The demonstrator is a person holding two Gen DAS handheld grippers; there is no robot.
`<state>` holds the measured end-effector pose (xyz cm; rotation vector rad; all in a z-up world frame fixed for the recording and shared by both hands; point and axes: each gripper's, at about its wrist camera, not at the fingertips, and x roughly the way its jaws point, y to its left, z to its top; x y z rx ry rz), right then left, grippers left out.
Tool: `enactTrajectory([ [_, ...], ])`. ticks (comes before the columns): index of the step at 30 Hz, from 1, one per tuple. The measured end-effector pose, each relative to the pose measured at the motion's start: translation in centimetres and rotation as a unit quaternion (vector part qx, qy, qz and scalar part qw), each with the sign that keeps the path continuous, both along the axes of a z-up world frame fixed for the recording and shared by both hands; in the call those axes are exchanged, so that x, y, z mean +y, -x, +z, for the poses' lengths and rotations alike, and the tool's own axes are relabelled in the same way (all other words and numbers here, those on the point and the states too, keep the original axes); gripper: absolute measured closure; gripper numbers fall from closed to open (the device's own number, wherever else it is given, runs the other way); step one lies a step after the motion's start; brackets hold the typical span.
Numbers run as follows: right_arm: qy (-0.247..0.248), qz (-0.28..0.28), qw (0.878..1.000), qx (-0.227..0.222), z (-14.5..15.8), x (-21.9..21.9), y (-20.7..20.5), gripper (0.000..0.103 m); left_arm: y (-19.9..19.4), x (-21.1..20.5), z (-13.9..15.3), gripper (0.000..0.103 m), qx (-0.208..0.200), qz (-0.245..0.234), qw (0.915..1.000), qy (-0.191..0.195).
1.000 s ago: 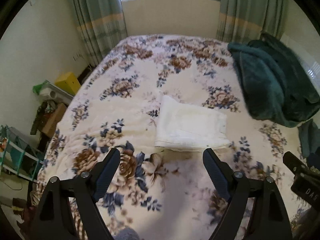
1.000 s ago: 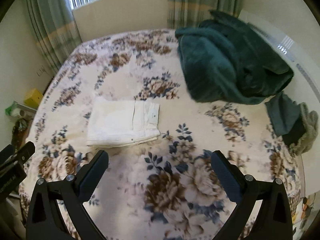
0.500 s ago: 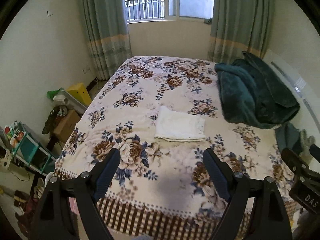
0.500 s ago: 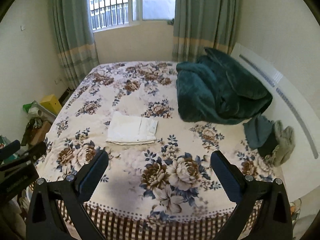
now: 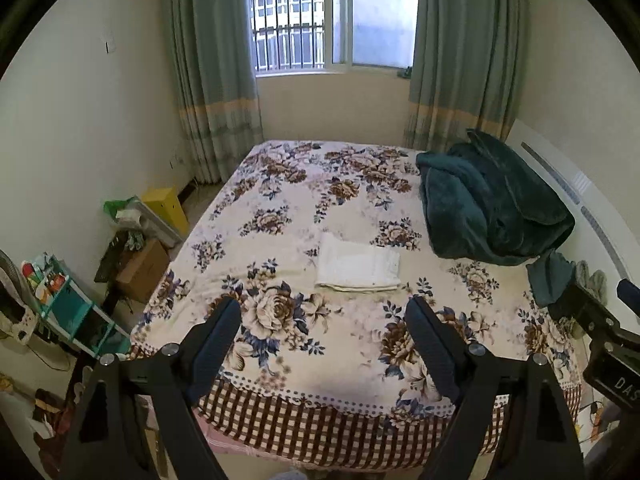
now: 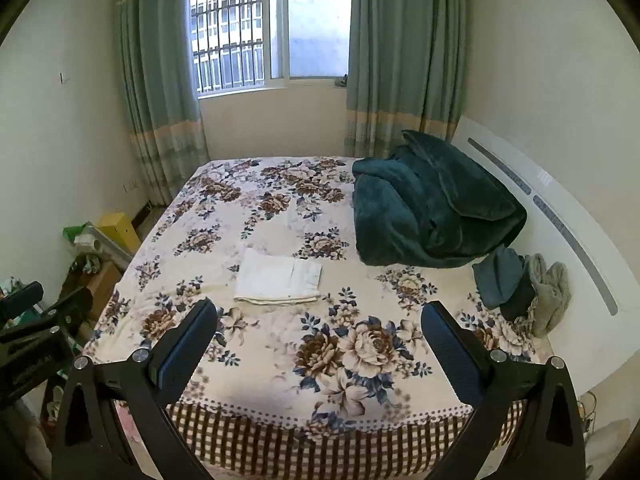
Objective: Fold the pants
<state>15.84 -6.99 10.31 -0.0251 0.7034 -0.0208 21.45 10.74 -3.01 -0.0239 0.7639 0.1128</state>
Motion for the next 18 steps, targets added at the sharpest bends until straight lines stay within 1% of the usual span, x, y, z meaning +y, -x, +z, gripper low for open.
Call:
enactTrajectory([
  [5,0.006,0.001,1.000,-0.009,1.6,0.3,1.3,0.000,1.2,0.4,0.6,0.019,-0.009,0.003,0.9999,0.004],
  [7,0.005,0.004,1.000,-0.009,1.9,0.4,1.4,0.000,1.4,0.3,0.9,0.019,-0.015,0.008,0.9998,-0.005],
  [11,0.000,0.013,1.000,-0.006,1.6,0.4,0.8,0.000,1.9,0.0,1.1,0.019,-0.017,0.011,0.9997,-0.012],
  [13,0.000,0.019,1.000,-0.005,1.3,0.5,0.4,0.000,2.0,-0.2,1.1,0.001,-0.019,0.013,0.9996,-0.019],
  [15,0.004,0.023,1.000,-0.001,0.9,0.7,-0.1,0.000,2.2,-0.3,1.2,0.000,-0.026,0.017,0.9992,-0.025],
  [18,0.001,0.030,1.000,0.003,0.7,0.9,-0.6,0.000,2.2,-0.3,1.3,0.000,-0.029,0.022,0.9991,-0.021],
])
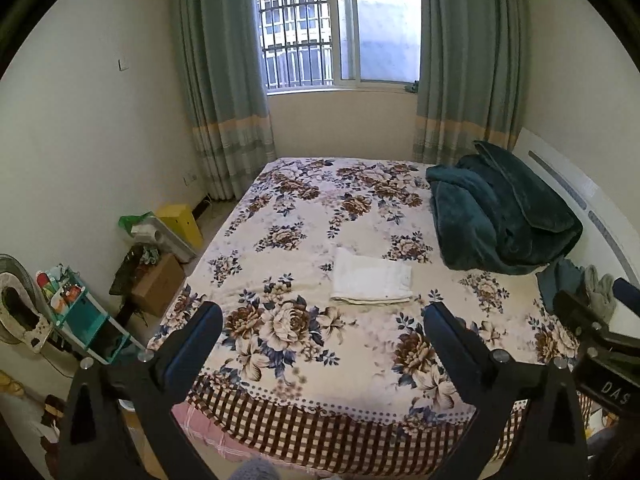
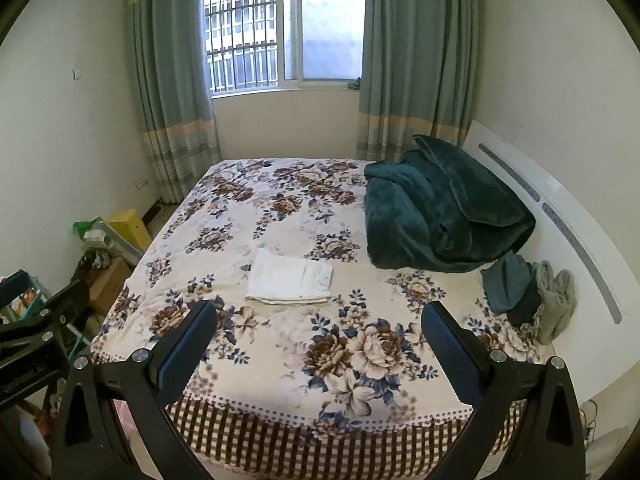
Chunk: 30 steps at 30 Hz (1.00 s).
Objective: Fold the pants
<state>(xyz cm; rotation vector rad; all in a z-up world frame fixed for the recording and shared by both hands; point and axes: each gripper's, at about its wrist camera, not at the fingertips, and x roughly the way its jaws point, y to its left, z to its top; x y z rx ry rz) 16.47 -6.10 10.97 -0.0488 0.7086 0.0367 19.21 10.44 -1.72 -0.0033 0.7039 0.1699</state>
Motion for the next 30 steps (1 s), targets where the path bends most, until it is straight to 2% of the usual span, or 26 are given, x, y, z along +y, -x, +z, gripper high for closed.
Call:
enactTrajectory([
  [30,-0.002,0.009,1.000,0.000,0.1,0.0,-1.1,0.000,0.2,-0.3,0.7,0.000,-0.001,0.014,0.9999,0.008],
])
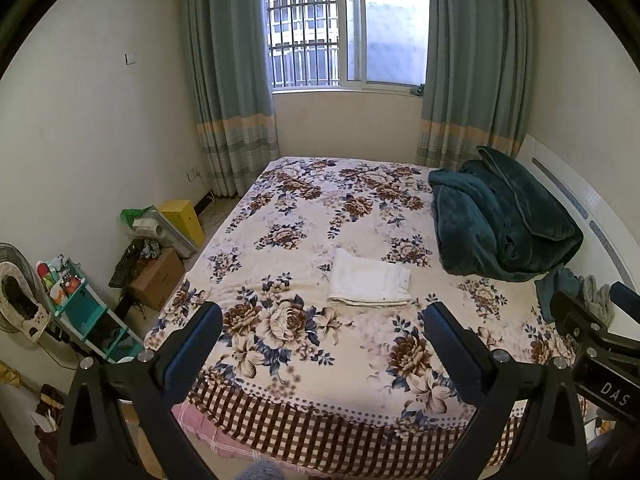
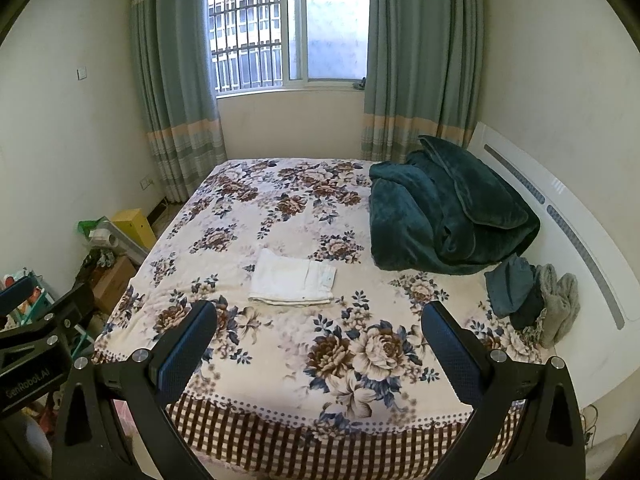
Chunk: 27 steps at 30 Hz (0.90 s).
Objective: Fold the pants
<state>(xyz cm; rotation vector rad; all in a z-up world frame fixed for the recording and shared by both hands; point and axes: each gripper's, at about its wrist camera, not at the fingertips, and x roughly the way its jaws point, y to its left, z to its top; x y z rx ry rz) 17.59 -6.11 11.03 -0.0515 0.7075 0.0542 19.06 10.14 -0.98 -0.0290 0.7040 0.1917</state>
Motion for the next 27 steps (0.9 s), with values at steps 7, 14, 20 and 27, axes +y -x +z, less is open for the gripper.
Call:
enactTrajectory([
  [7,-0.004,0.000,1.000,0.001,-0.2,0.0,0.0,0.000,0.6,-0.5,0.1,0.000,0.000,0.002,1.0000,0.006],
  [14,-0.007,0.001,1.000,0.001,-0.5,0.1,0.3,0.000,0.7,-0.7,0.3,0.000,0.000,0.007,1.0000,0.001],
  [20,-0.007,0.000,1.000,0.004,-0.9,0.6,1.0,0.000,0.9,-0.6,0.3,0.000,0.002,0.012,0.9999,-0.004],
  [27,-0.007,-0.001,1.000,0.010,-1.6,1.1,1.6,0.000,1.1,-0.6,0.3,0.000,0.002,0.014,0.9999,-0.006],
])
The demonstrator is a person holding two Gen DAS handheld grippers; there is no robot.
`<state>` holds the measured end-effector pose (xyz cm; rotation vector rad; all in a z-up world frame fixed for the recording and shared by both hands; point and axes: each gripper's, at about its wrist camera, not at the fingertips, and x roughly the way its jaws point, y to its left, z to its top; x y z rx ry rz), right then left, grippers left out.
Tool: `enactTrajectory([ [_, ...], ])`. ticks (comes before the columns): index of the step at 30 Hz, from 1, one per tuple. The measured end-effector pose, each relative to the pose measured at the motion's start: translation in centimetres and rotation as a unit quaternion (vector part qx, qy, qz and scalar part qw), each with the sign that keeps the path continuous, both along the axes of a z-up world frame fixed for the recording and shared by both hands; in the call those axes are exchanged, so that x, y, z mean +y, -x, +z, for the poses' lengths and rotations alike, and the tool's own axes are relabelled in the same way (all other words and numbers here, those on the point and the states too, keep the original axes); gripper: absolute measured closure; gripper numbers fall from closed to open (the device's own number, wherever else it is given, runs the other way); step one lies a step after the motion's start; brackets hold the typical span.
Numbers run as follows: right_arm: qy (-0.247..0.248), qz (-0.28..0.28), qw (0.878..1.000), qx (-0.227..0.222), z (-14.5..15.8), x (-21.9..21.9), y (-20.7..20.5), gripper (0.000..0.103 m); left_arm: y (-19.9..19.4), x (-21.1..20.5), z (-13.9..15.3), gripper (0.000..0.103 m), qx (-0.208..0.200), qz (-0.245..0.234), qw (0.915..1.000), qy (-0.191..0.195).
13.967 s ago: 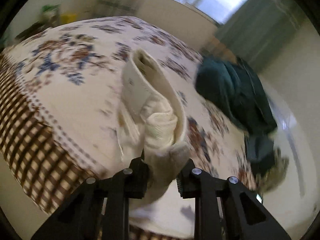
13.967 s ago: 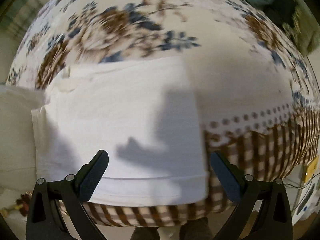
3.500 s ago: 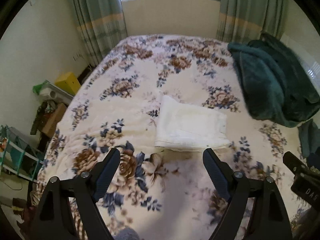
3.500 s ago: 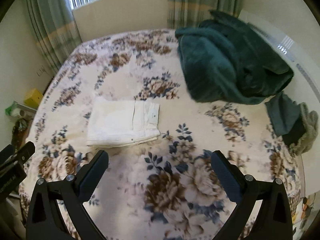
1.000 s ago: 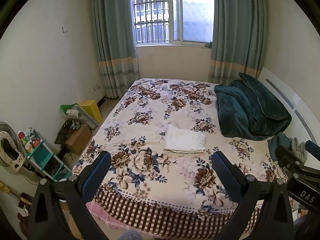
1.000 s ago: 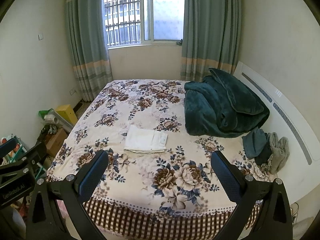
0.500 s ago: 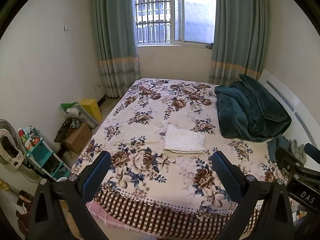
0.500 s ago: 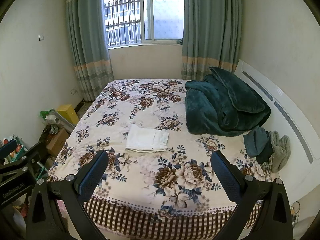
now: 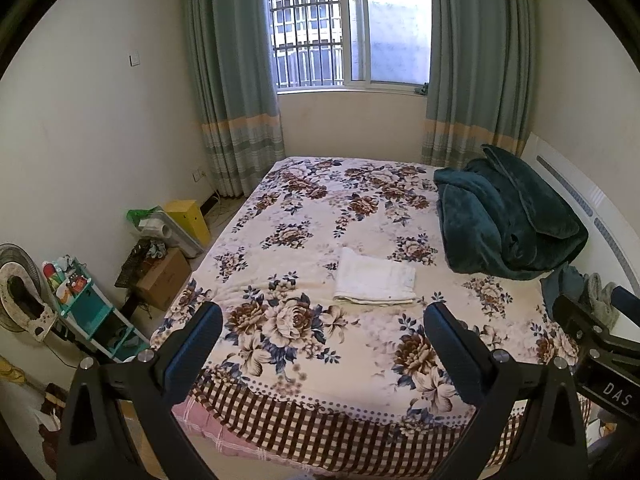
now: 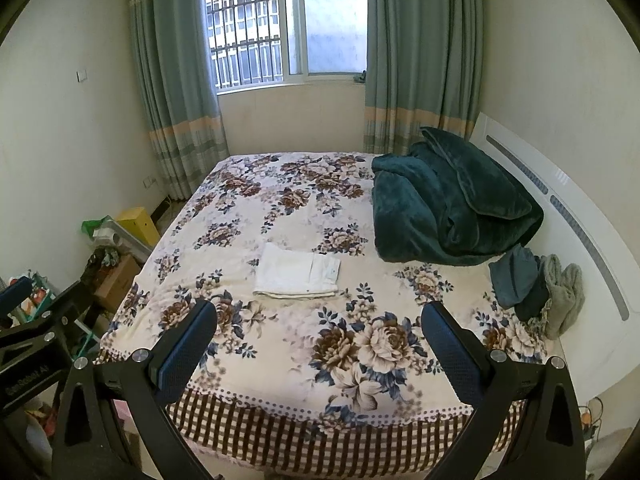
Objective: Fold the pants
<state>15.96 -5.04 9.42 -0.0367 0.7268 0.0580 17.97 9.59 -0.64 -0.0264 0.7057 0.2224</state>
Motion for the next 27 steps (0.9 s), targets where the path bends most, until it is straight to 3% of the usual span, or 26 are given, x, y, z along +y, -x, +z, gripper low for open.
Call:
enactTrajectory([
  [27,0.000,-0.005,1.000,-0.001,-0.03,-0.80,0.20,0.000,0.66,0.63,-0.02,0.000,-0.004,-0.004,1.0000,-0.005],
])
